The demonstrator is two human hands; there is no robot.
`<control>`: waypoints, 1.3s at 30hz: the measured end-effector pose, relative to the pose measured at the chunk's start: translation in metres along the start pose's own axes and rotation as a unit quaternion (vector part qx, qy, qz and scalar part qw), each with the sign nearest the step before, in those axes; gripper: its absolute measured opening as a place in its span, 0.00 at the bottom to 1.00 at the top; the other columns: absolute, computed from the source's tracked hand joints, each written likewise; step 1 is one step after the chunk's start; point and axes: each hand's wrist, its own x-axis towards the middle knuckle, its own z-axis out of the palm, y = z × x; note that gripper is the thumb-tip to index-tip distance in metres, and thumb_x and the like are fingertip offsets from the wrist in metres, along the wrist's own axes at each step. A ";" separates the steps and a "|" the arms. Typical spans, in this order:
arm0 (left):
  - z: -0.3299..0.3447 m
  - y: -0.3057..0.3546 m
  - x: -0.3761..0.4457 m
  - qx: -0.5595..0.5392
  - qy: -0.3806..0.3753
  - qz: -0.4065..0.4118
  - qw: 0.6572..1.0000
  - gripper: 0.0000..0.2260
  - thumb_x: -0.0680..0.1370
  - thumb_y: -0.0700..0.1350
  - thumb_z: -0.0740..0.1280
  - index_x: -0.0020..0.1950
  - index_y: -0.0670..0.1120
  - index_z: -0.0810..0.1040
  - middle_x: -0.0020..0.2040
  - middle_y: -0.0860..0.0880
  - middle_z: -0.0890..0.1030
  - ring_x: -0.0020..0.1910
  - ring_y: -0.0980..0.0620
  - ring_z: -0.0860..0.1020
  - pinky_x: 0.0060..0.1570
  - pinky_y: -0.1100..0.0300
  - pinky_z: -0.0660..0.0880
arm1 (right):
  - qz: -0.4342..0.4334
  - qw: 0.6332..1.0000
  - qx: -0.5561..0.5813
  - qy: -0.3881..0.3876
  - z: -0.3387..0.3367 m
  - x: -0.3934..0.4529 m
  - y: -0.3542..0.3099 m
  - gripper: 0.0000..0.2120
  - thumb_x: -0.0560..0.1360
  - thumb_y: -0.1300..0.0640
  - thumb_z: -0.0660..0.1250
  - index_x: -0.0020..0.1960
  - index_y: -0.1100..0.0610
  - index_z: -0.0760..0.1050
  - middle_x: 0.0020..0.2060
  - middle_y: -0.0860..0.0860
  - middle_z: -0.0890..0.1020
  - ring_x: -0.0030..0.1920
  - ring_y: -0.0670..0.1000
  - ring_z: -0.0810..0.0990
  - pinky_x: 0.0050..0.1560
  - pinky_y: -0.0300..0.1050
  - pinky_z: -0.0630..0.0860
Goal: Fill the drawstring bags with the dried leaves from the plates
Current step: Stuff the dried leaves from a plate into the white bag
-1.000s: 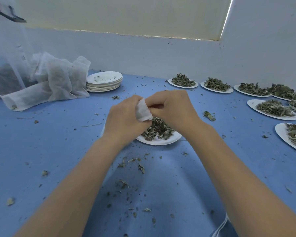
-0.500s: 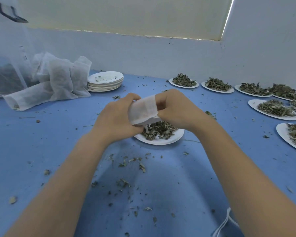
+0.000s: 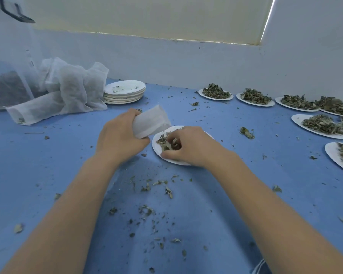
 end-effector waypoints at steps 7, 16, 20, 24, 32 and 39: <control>0.001 0.000 -0.001 0.003 -0.012 -0.008 1.000 0.19 0.68 0.45 0.71 0.58 0.50 0.72 0.46 0.55 0.72 0.47 0.48 0.72 0.43 0.58 0.65 | 0.000 0.998 0.045 0.042 -0.005 0.001 0.008 0.09 0.75 0.54 0.66 0.54 0.51 0.81 0.46 0.48 0.82 0.45 0.45 0.76 0.37 0.30 0.68; 0.002 0.003 -0.002 0.037 -0.024 -0.001 0.999 0.19 0.69 0.45 0.70 0.58 0.48 0.72 0.52 0.49 0.78 0.49 0.45 0.74 0.45 0.57 0.66 | 0.014 0.942 0.285 0.177 -0.039 -0.008 0.031 0.13 0.71 0.57 0.72 0.35 0.40 0.77 0.31 0.41 0.82 0.30 0.41 0.79 0.40 0.29 0.74; 0.008 0.011 -0.004 0.086 -0.025 0.043 0.995 0.20 0.69 0.45 0.70 0.59 0.46 0.72 0.54 0.46 0.78 0.52 0.43 0.75 0.44 0.58 0.62 | -0.004 0.948 0.273 0.166 -0.037 -0.007 0.027 0.09 0.71 0.57 0.72 0.39 0.43 0.80 0.34 0.44 0.83 0.34 0.42 0.80 0.44 0.30 0.74; 0.011 0.019 -0.006 0.092 -0.011 0.074 0.993 0.20 0.68 0.46 0.70 0.59 0.44 0.73 0.52 0.45 0.78 0.50 0.42 0.75 0.46 0.55 0.65 | -0.059 0.982 0.109 0.139 -0.037 -0.003 0.021 0.06 0.73 0.58 0.70 0.49 0.52 0.83 0.37 0.45 0.80 0.40 0.45 0.76 0.44 0.32 0.70; 0.017 0.025 -0.009 0.081 -0.013 0.076 0.994 0.19 0.69 0.48 0.70 0.57 0.45 0.72 0.50 0.46 0.78 0.48 0.42 0.75 0.43 0.55 0.65 | -0.077 0.961 0.255 0.074 -0.036 -0.010 0.015 0.15 0.72 0.65 0.68 0.54 0.50 0.82 0.45 0.43 0.85 0.46 0.36 0.81 0.52 0.33 0.76; 0.017 0.024 -0.008 0.045 0.000 0.084 0.995 0.19 0.67 0.47 0.72 0.56 0.46 0.74 0.49 0.47 0.79 0.47 0.43 0.76 0.44 0.55 0.67 | -0.022 0.964 0.226 0.141 -0.027 -0.005 0.010 0.11 0.70 0.64 0.69 0.44 0.48 0.82 0.32 0.39 0.81 0.32 0.33 0.77 0.34 0.23 0.69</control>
